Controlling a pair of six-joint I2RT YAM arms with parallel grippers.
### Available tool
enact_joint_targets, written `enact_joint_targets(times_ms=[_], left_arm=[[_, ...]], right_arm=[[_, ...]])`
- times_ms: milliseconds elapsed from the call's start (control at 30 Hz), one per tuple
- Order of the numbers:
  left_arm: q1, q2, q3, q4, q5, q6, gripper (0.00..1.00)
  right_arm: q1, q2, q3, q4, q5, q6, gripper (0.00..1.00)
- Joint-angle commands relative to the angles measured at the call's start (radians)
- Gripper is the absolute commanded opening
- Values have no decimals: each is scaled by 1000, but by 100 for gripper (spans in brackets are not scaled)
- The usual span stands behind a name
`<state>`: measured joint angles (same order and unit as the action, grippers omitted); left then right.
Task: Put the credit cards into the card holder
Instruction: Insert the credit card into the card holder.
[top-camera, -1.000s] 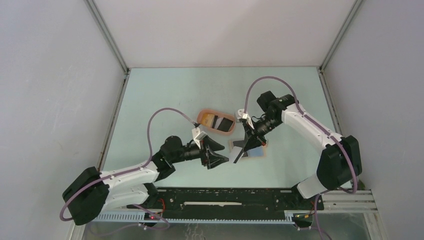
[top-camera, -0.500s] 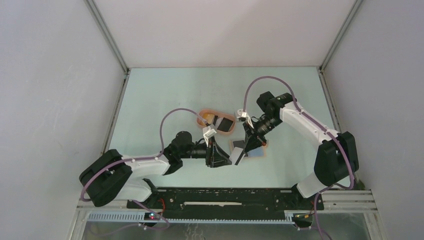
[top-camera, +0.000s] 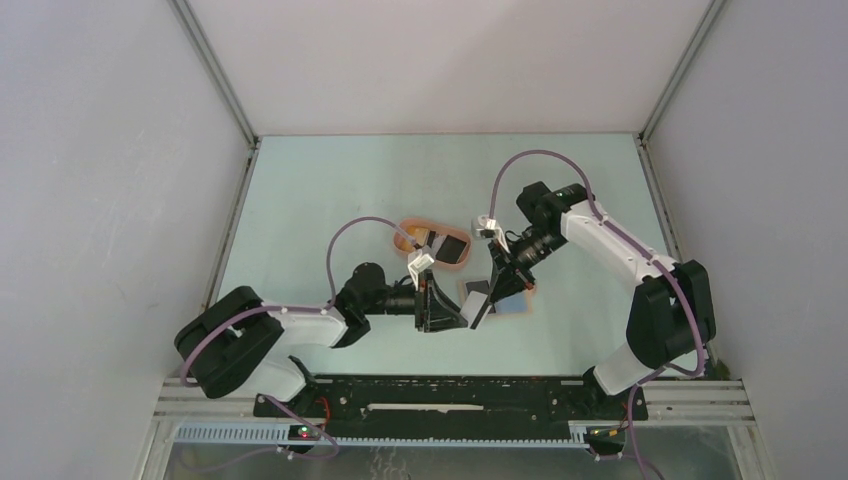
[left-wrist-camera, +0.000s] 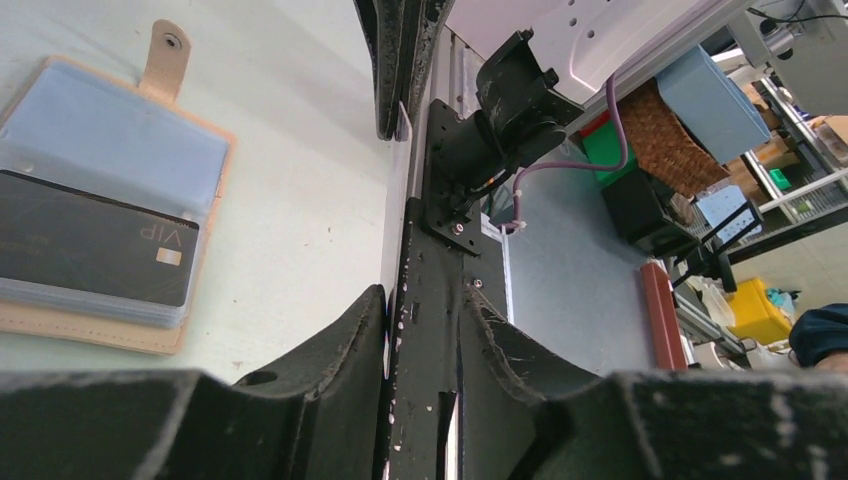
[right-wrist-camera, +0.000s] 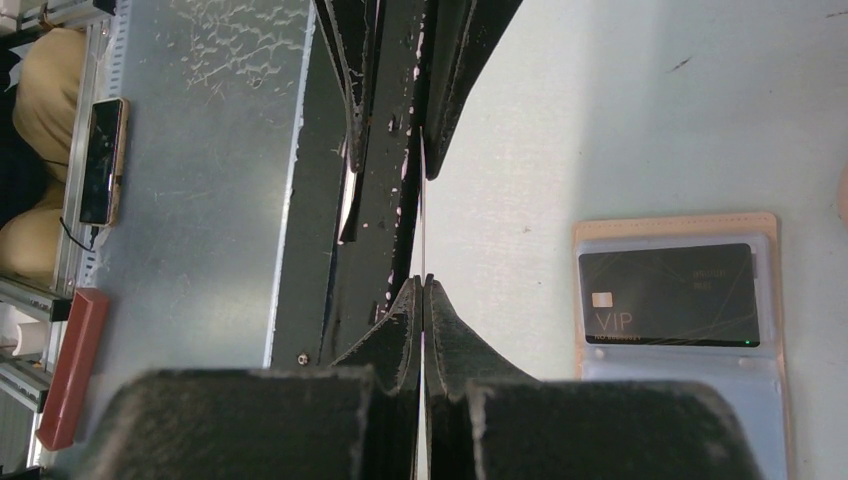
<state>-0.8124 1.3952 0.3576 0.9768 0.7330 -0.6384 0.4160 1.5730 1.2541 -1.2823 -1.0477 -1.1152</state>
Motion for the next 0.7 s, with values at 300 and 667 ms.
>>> enact_joint_targets(times_ms=[300, 667], left_arm=[[6, 77, 20, 172, 26, -73, 12], [6, 63, -60, 197, -81, -119, 0]], right_arm=[[-21, 8, 42, -22, -39, 10, 0], [-63, -42, 42, -6, -4, 43, 56]])
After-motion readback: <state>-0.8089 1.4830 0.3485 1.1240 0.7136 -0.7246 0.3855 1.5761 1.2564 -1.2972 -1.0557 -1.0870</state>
